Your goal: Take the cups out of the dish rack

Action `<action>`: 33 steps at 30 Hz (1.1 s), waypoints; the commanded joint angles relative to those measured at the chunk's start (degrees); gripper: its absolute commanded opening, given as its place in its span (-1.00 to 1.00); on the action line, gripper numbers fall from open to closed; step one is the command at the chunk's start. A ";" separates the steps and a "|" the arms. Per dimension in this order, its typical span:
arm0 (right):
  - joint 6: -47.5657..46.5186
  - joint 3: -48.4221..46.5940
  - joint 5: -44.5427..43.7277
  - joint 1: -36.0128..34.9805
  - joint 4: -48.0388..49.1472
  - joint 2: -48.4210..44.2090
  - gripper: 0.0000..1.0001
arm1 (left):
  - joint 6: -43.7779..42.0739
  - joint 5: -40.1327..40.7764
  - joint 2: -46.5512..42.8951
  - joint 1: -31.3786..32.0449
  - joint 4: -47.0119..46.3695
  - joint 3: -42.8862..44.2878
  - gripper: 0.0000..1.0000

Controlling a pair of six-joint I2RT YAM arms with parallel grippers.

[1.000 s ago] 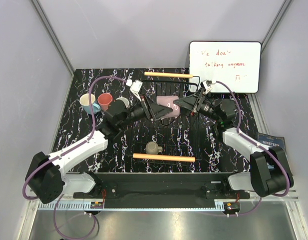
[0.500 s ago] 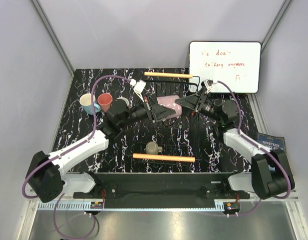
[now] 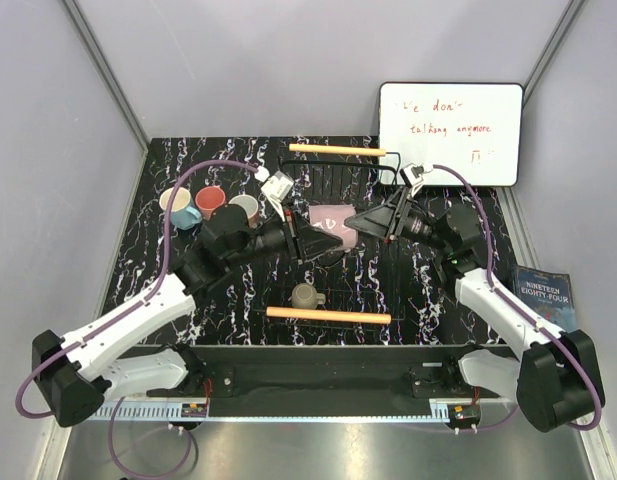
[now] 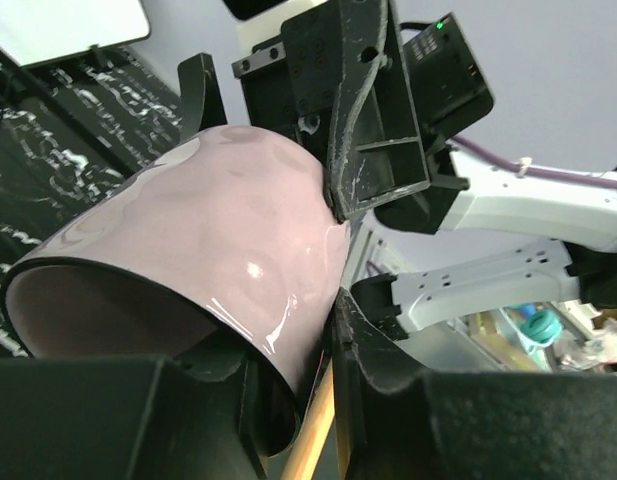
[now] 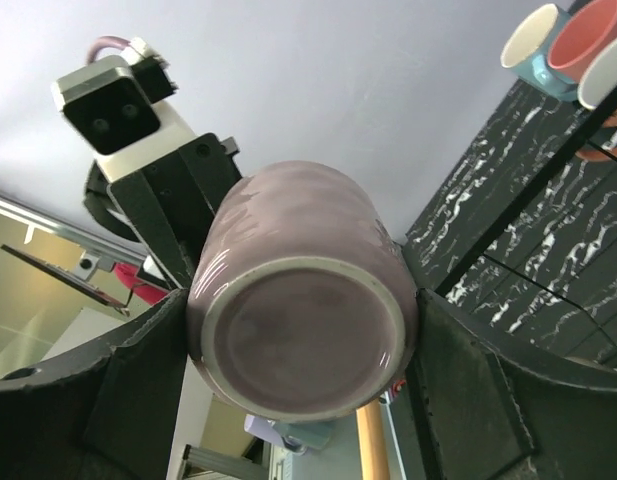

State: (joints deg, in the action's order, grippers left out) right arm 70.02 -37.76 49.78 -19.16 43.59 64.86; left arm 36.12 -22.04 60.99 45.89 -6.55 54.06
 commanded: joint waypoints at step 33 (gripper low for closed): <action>-21.15 -3.46 -10.13 2.37 -31.99 -4.48 0.70 | -15.48 54.69 0.27 -4.92 43.25 21.00 -1.00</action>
State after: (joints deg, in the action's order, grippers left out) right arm 54.41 -38.72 43.66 -16.82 18.33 62.06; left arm 22.63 14.55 63.24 43.05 26.52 71.75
